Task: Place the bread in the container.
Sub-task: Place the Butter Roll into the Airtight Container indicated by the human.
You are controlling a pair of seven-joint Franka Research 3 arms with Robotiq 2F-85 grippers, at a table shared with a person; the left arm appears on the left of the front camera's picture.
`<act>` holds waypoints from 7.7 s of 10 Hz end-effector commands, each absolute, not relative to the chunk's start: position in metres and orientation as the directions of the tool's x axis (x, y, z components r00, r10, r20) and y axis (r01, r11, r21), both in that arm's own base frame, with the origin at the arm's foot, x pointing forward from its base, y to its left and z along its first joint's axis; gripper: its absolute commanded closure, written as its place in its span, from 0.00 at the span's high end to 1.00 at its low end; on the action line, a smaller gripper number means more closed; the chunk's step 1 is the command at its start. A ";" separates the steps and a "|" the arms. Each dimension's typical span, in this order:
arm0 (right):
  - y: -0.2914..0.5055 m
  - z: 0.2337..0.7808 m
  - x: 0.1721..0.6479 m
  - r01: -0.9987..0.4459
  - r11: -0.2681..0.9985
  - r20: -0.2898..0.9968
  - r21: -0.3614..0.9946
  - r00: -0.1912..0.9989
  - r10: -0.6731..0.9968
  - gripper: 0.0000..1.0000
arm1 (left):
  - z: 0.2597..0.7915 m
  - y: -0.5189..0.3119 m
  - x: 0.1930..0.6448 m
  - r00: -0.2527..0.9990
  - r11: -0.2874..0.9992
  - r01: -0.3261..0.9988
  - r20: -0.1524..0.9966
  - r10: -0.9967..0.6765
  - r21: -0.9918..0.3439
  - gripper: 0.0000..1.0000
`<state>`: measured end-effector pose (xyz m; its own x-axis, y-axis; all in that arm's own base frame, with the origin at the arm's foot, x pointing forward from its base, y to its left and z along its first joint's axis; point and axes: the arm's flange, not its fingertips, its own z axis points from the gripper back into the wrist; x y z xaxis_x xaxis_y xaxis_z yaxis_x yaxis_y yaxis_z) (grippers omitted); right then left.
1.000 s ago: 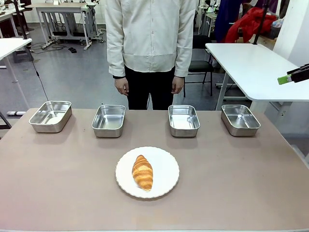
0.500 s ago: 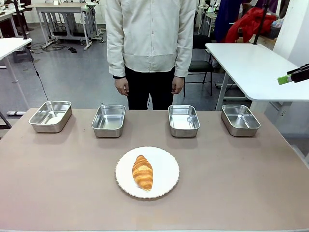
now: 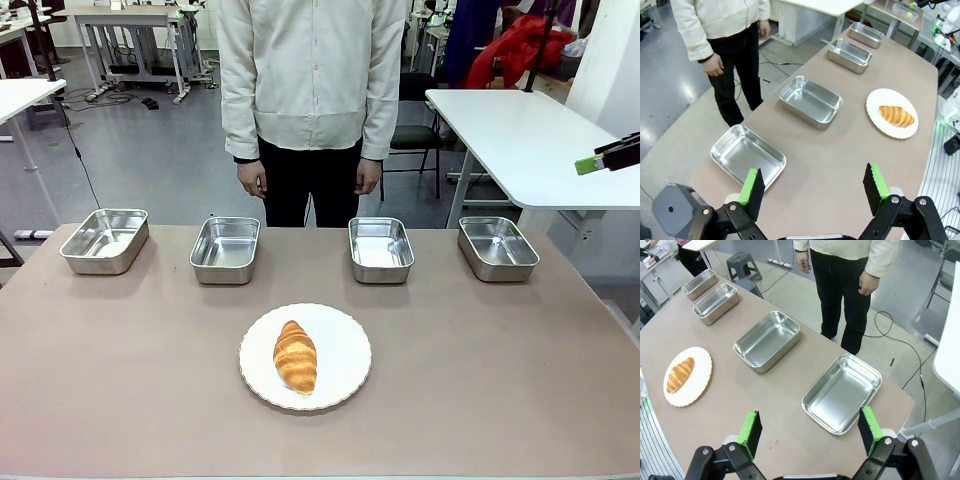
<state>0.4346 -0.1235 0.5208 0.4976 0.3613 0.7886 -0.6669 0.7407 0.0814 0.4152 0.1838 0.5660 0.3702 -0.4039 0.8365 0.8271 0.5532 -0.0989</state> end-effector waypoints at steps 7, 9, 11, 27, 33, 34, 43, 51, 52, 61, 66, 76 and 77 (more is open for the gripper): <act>-0.123 0.522 0.435 -0.670 0.737 0.796 0.084 0.490 0.355 1.00 | 0.567 0.185 0.413 0.356 0.543 0.835 0.842 -0.406 -0.091 1.00; -0.123 0.522 0.435 -0.670 0.737 0.796 0.084 0.490 0.355 1.00 | 0.567 0.185 0.413 0.356 0.543 0.835 0.842 -0.406 -0.091 1.00; -0.123 0.522 0.435 -0.670 0.737 0.796 0.084 0.490 0.355 1.00 | 0.567 0.185 0.413 0.356 0.543 0.835 0.842 -0.406 -0.091 1.00; -0.123 0.522 0.435 -0.670 0.737 0.796 0.084 0.490 0.355 1.00 | 0.567 0.185 0.413 0.356 0.543 0.835 0.842 -0.406 -0.091 1.00; -0.123 0.522 0.435 -0.670 0.737 0.796 0.084 0.490 0.355 1.00 | 0.567 0.185 0.413 0.356 0.543 0.835 0.842 -0.406 -0.091 1.00; -0.123 0.522 0.435 -0.670 0.737 0.796 0.084 0.490 0.355 1.00 | 0.567 0.185 0.413 0.356 0.543 0.835 0.842 -0.406 -0.091 1.00; -0.123 0.522 0.435 -0.670 0.737 0.796 0.084 0.490 0.355 1.00 | 0.567 0.185 0.413 0.356 0.543 0.835 0.842 -0.406 -0.091 1.00; -0.123 0.522 0.435 -0.670 0.737 0.796 0.084 0.490 0.355 1.00 | 0.567 0.185 0.413 0.356 0.543 0.835 0.842 -0.406 -0.091 1.00; -0.123 0.522 0.435 -0.670 0.737 0.796 0.084 0.490 0.355 1.00 | 0.567 0.185 0.413 0.356 0.543 0.835 0.842 -0.406 -0.091 1.00; -0.123 0.522 0.435 -0.670 0.737 0.796 0.084 0.490 0.355 1.00 | 0.567 0.185 0.413 0.356 0.543 0.835 0.842 -0.406 -0.091 1.00; -0.123 0.522 0.435 -0.670 0.737 0.796 0.084 0.490 0.355 1.00 | 0.567 0.185 0.413 0.356 0.543 0.835 0.842 -0.406 -0.091 1.00; -0.123 0.522 0.435 -0.670 0.737 0.796 0.084 0.490 0.355 1.00 | 0.567 0.185 0.413 0.356 0.543 0.835 0.842 -0.406 -0.091 1.00; -0.123 0.522 0.435 -0.670 0.737 0.796 0.084 0.490 0.355 1.00 | 0.567 0.185 0.413 0.356 0.543 0.835 0.842 -0.406 -0.091 1.00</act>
<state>0.4345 -0.1236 0.5207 0.4977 0.3612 0.7886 -0.6669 0.7406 0.0817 0.4152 0.1838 0.5660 0.3702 -0.4040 0.8365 0.8272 0.5532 -0.0988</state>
